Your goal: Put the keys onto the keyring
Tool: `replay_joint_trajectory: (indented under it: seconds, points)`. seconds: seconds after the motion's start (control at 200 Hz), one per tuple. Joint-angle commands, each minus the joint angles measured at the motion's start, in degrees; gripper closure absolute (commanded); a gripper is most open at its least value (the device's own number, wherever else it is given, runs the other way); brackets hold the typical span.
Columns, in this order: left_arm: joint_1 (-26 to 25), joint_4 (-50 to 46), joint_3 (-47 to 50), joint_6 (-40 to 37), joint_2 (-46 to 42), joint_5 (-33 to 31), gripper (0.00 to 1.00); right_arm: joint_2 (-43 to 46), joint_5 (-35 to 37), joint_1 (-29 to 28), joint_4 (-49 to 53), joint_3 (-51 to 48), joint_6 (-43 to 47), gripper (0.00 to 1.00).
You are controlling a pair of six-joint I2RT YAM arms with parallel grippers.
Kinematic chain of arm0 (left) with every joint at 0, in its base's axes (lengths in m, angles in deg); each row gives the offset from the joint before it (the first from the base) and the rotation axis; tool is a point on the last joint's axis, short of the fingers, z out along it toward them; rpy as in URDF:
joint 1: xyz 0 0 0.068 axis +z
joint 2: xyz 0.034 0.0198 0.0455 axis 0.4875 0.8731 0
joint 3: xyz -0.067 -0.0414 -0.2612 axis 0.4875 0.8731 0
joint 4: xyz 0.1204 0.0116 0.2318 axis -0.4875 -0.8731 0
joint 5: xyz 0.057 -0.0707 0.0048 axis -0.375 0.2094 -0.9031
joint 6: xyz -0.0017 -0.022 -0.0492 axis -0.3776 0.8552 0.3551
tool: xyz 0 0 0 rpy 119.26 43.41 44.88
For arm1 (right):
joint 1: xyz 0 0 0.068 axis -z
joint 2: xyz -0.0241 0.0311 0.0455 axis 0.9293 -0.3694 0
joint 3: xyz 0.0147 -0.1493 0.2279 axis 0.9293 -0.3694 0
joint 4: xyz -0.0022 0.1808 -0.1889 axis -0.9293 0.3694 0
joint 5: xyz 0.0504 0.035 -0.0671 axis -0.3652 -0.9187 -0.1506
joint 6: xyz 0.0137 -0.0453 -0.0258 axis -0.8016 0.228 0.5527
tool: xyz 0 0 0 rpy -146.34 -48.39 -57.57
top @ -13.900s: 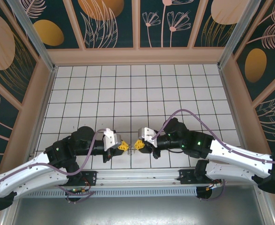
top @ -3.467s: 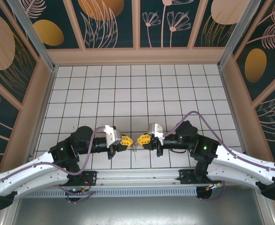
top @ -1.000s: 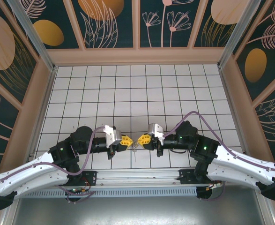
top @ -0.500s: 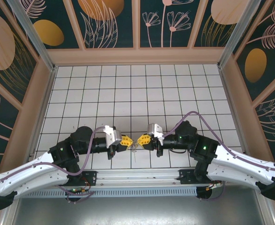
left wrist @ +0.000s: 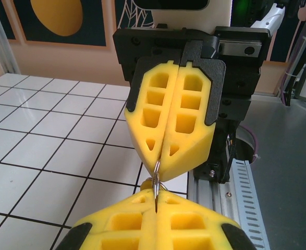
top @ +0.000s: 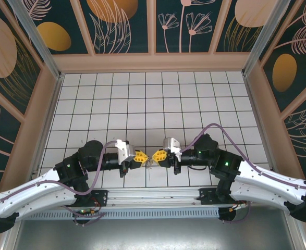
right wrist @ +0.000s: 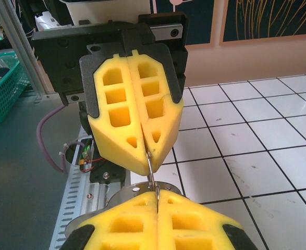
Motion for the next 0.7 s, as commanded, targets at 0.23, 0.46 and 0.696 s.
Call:
replay_joint_trajectory:
  seconds: [0.23,0.46,0.696]
  points:
    - [0.1,2.7,0.0,-0.4,-0.7,0.7,1.00,3.0,-1.1,0.3,-1.4,-1.7,-0.9,1.00]
    - [0.1,2.9,0.1,-0.7,-0.4,0.4,1.00,3.0,-1.5,0.3,-1.5,-1.7,-0.8,1.00]
    - [0.1,2.8,0.2,-0.5,-0.9,0.7,1.00,1.9,-1.0,0.3,-2.9,-1.3,-0.5,1.00]
